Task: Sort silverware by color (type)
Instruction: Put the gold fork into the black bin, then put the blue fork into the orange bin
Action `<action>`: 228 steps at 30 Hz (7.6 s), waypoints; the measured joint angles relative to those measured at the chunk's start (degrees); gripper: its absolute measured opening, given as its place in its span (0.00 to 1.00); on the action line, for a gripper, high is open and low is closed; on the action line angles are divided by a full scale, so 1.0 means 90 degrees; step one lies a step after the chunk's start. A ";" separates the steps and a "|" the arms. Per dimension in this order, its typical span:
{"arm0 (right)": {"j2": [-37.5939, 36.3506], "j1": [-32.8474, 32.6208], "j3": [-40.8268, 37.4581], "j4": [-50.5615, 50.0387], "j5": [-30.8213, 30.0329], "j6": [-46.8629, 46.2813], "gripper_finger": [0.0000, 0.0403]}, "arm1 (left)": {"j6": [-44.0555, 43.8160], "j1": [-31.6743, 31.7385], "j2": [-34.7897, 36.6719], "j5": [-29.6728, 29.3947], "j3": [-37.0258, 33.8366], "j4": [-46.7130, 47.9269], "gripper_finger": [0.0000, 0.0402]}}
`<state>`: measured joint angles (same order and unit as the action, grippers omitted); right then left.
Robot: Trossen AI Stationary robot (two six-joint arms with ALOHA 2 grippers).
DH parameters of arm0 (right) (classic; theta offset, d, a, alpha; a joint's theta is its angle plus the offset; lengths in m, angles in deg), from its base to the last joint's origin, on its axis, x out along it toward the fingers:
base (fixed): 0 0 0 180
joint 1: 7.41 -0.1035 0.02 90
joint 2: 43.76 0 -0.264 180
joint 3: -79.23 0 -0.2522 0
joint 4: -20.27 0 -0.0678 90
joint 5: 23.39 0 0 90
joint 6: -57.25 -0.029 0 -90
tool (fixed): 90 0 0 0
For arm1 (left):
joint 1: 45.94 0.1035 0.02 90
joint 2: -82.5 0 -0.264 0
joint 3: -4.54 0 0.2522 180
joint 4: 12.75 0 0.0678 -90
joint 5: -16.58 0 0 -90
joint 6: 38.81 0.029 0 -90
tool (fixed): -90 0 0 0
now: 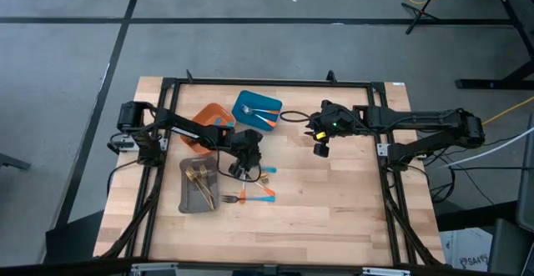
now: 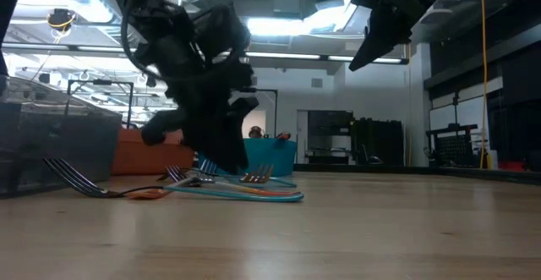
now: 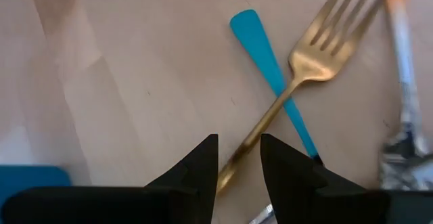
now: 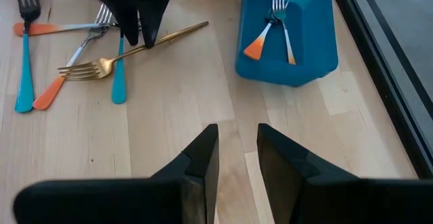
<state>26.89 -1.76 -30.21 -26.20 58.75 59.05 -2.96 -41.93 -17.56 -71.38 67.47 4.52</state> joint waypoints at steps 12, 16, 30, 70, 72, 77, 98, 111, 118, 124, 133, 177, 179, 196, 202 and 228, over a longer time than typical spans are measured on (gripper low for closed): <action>0.0002 -0.0002 0.0000 -0.0021 0.0001 0.0002 0.23 | 0.0098 0.0000 -0.0473 0.0017 0.0022 -0.0290 0.26; 0.0002 0.0000 0.0000 -0.0020 -0.0002 0.0002 0.23 | 0.0136 0.0000 -0.0489 0.0015 0.0012 -0.0439 0.25; 0.0005 -0.0002 0.0000 -0.0021 -0.0002 0.0002 0.23 | 0.0434 -0.0005 -0.0506 0.0005 0.0002 -0.0552 0.06; 0.0005 -0.0002 0.0000 -0.0036 -0.0002 0.0000 0.23 | -1.0534 -0.2822 0.3534 -0.4006 -0.0003 -0.0204 0.04; 0.0005 -0.0001 0.0000 -0.0036 -0.0002 0.0000 0.23 | -1.1640 -0.3086 0.3530 -0.3916 -0.0003 -0.0039 0.04; 0.0005 0.0000 0.0000 -0.0036 -0.0003 0.0002 0.23 | -1.3830 -0.3689 0.3530 -0.3831 -0.0003 0.0613 0.04; 0.0005 0.0000 0.0000 -0.0036 -0.0002 0.0019 0.23 | -1.8194 -0.4860 0.3559 -0.3091 -0.0003 0.3726 0.04; 0.0005 -0.0002 0.0000 -0.0036 -0.0002 0.0019 0.23 | -1.8779 -0.5336 0.3559 -0.2921 0.0000 0.5027 0.04; 0.0005 0.0000 0.0000 -0.0036 -0.0002 0.0019 0.23 | -1.8806 -0.5216 0.3487 -0.2160 0.0000 0.5759 0.05; 0.0005 -0.0001 0.0000 -0.0034 -0.0002 0.0019 0.23 | -1.8801 -0.4971 0.3474 -0.2155 0.0000 0.6043 0.05; 0.0005 -0.0002 0.0000 -0.0034 -0.0002 0.0019 0.23 | -1.8755 -0.4715 0.3474 -0.2068 0.0000 0.6056 0.05; 0.0005 -0.0002 0.0000 -0.0034 -0.0002 0.0017 0.23 | -1.8747 -0.4541 0.3474 -0.1959 0.0000 0.5818 0.21; 0.0005 0.0000 0.0000 -0.0032 -0.0002 0.0019 0.23 | -1.8748 -0.4541 0.3474 -0.1955 0.0000 0.5818 0.21; 0.0005 -0.0002 0.0000 -0.0031 -0.0002 0.0018 0.23 | -1.7975 -0.4541 0.3474 -0.3158 0.0000 0.5110 0.21; 0.0005 -0.0002 0.0000 -0.0022 0.0054 -0.0014 0.23 | -1.7264 -0.4541 0.3474 -0.3392 0.0000 0.4436 0.21; 0.2063 -0.0007 0.0007 0.3529 0.2016 -0.0029 0.23 | -1.1139 -0.3449 0.3479 -0.4182 -0.0003 0.3062 0.21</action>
<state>45.45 -1.82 -30.15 5.56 76.89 58.79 -103.22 -72.97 13.75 -109.02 67.45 32.08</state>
